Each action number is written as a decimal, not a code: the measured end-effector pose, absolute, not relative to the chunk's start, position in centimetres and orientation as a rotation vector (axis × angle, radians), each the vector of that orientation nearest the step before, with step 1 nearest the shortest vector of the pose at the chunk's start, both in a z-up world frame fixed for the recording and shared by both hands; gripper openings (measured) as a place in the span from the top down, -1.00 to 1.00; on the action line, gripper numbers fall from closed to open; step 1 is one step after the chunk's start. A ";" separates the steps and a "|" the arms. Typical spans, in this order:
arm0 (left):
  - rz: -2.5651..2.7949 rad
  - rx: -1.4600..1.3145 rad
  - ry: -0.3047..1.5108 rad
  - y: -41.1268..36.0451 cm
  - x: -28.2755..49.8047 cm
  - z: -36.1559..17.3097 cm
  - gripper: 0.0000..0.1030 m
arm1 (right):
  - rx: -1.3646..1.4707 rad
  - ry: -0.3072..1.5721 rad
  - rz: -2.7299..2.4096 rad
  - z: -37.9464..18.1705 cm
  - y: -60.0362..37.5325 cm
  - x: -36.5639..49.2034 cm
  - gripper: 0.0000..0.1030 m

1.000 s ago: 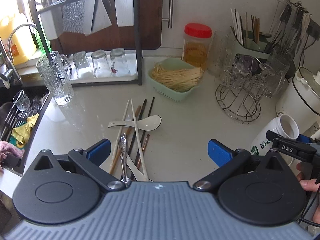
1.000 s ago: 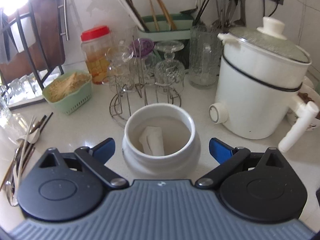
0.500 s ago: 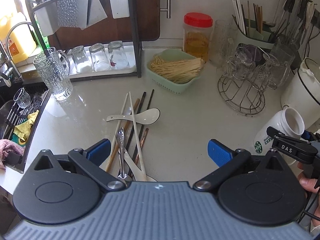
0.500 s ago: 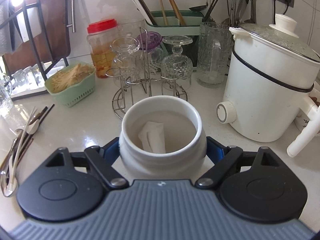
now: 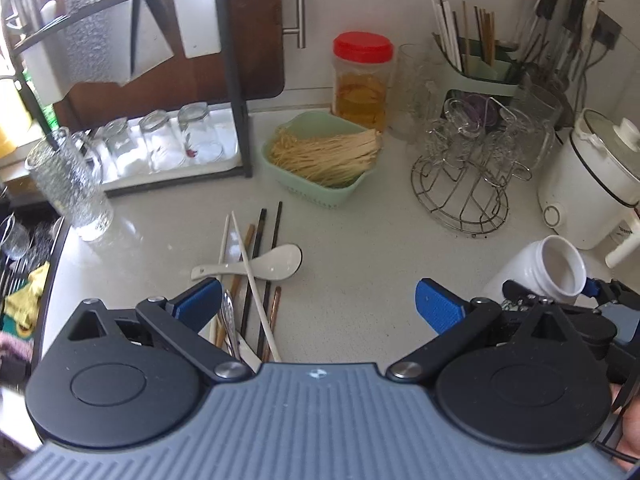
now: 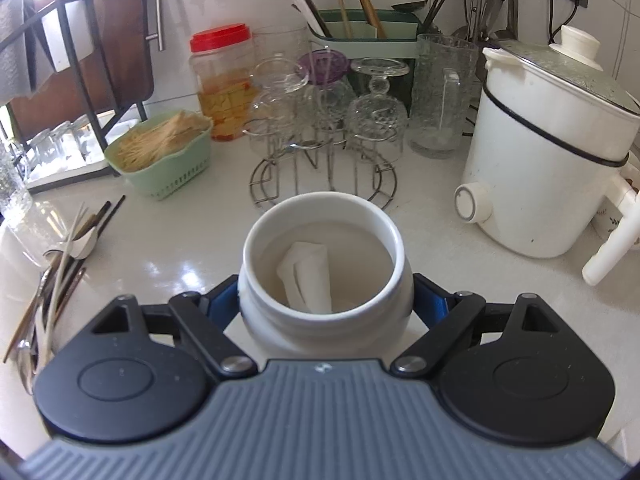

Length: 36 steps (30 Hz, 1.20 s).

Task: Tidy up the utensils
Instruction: 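Move the right tool to the white ceramic jar while the left tool approaches the utensil pile, then lower the left gripper onto a white chopstick and close it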

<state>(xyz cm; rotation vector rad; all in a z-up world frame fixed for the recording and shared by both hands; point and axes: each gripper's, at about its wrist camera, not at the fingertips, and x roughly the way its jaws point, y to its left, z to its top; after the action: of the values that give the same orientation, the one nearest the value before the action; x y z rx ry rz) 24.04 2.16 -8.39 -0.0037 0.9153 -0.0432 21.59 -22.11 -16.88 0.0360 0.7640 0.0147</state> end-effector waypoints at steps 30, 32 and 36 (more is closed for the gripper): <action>-0.173 -0.223 0.954 12.3 31.6 -14.8 -0.93 | 0.039 0.844 -0.026 -16.5 -13.3 19.1 -0.75; -0.183 -0.257 0.971 13.1 32.7 -15.6 -0.83 | 0.045 0.852 -0.042 -16.5 -13.1 19.2 -0.75; -0.192 -0.282 1.002 14.0 34.8 -17.0 -0.66 | 0.055 0.861 -0.063 -16.5 -12.6 19.1 -0.75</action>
<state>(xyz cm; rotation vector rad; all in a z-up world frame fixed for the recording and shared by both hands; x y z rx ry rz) 34.82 13.98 -17.04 -0.2825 1.0023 -0.1918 19.14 -12.58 -16.47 0.0553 0.8606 -0.0631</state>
